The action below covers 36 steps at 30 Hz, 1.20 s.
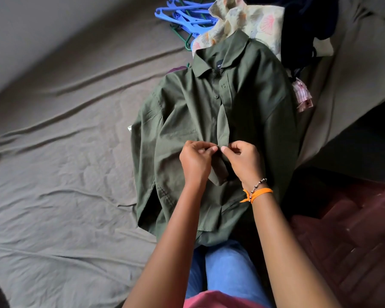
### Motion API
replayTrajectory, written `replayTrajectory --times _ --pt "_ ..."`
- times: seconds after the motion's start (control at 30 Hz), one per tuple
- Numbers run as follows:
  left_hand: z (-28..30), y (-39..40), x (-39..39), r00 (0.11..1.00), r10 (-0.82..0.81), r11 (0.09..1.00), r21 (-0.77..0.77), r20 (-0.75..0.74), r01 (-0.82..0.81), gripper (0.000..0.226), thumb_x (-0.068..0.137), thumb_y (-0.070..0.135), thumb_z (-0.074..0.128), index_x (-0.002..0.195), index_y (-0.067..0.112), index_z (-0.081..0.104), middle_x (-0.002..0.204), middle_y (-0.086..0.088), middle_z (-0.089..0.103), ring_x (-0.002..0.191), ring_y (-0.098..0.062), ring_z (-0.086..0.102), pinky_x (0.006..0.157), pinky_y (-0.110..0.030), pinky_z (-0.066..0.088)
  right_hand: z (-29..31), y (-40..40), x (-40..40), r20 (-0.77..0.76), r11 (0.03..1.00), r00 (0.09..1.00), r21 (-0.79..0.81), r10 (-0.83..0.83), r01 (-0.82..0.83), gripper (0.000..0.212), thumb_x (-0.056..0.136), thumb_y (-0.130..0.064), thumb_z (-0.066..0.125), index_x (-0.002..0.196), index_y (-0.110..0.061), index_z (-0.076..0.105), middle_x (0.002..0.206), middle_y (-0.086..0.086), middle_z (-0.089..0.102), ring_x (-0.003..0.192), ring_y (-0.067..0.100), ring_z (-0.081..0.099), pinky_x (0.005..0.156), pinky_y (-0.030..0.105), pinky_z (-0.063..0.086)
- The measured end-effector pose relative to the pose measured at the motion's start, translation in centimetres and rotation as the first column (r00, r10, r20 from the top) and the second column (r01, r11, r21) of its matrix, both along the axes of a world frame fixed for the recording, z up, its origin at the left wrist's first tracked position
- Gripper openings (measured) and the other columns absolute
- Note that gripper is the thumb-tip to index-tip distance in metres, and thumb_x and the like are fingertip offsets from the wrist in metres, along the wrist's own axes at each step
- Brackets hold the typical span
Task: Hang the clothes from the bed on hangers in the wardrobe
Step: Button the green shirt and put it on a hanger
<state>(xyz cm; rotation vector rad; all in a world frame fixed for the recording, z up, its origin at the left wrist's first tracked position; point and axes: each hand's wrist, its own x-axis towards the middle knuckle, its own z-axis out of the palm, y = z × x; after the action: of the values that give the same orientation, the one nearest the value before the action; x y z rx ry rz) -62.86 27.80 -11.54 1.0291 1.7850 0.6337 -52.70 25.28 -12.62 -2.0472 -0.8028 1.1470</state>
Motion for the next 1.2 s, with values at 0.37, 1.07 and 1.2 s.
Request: replayTrajectory --times 0.37,1.07,1.2 --pt "0.2 -0.8 0.6 0.929 0.158 0.97 -0.226 0.335 -0.083 0.01 0.084 0.009 0.069 0.074 0.009 0.069 0.059 0.002 0.065 0.056 -0.006 0.056 0.057 -0.017 0.046 0.4 -0.7 0.1 -0.251 0.99 0.959 0.021 -0.131 0.14 0.013 0.074 0.001 0.071 0.078 -0.011 0.07 0.08 0.012 0.072 0.076 0.02 0.068 0.076 0.035 0.057" --pt "1.3 -1.1 0.7 0.883 0.229 0.925 -0.374 0.409 -0.067 0.012 0.088 0.015 0.066 0.077 0.01 0.064 0.055 0.005 0.06 0.048 -0.001 0.055 0.049 -0.015 0.045 0.5 -0.9 0.2 -0.242 0.979 0.952 0.028 -0.188 0.2 0.011 0.077 -0.002 0.071 0.073 -0.012 0.07 0.073 0.01 0.07 0.066 0.016 0.067 0.07 0.03 0.057" --pt "1.0 -0.9 0.4 0.912 0.187 0.918 -0.395 0.366 -0.03 0.014 0.083 0.02 0.071 0.072 0.013 0.066 0.056 0.005 0.06 0.05 -0.002 0.056 0.053 -0.018 0.046 0.5 -0.9 0.0 -0.119 0.989 0.984 0.05 -0.134 0.141 0.006 0.076 -0.007 0.075 0.078 -0.005 0.07 0.071 0.006 0.069 0.062 0.008 0.064 0.062 0.016 0.052"
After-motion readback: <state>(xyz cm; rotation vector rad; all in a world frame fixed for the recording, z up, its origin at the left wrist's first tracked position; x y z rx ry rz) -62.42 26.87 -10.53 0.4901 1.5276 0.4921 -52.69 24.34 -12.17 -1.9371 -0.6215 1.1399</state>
